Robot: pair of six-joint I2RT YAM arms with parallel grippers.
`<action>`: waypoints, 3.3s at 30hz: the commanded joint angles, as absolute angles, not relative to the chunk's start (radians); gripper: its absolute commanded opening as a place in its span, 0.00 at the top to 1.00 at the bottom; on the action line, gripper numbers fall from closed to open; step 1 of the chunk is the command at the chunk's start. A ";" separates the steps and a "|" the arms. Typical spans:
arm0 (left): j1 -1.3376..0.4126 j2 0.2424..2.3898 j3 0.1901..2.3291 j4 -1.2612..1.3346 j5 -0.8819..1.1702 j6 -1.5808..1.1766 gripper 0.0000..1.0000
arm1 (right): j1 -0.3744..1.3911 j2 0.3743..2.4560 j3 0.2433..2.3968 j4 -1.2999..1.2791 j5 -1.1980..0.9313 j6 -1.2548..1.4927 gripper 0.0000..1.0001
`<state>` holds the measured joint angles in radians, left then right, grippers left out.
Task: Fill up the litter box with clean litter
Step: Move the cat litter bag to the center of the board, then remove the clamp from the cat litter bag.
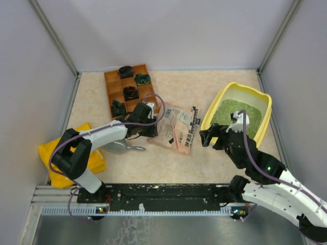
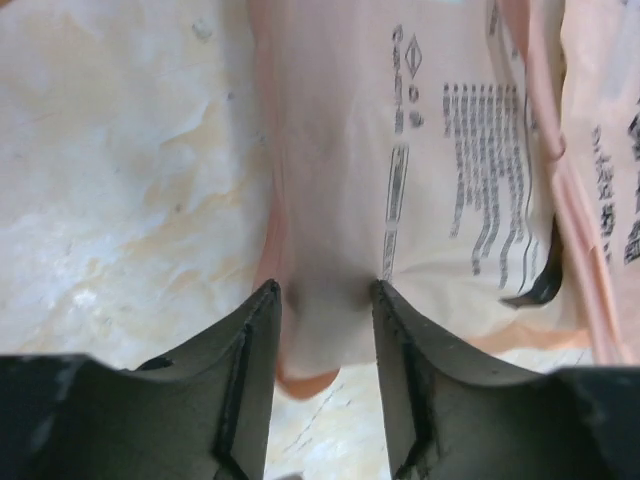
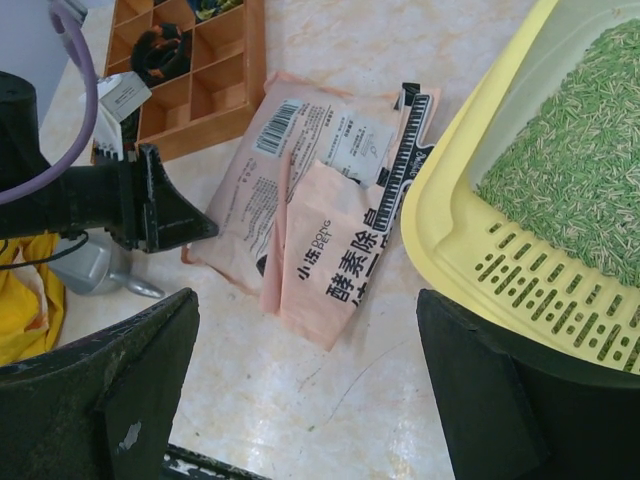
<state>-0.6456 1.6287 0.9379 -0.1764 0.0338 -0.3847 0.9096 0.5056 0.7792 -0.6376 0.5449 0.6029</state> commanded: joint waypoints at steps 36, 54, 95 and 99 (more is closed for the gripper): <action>-1.057 1.646 0.735 0.391 0.282 1.011 0.24 | 0.919 0.302 0.874 -0.588 0.725 0.520 0.11; -1.191 1.614 0.558 0.639 0.012 1.021 0.97 | 0.919 0.328 0.805 -0.618 0.680 0.608 0.11; -1.313 0.930 0.293 0.573 0.129 0.619 1.00 | 0.918 0.733 0.446 -0.366 0.499 1.517 0.40; -1.314 0.909 0.290 0.566 0.151 0.609 1.00 | 0.919 0.779 0.457 -0.347 0.490 1.535 0.40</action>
<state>-1.3010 0.9615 0.2771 0.4549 0.0864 0.6289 0.9100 0.7452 0.4431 -0.4446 0.4942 1.4979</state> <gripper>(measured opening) 0.015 0.603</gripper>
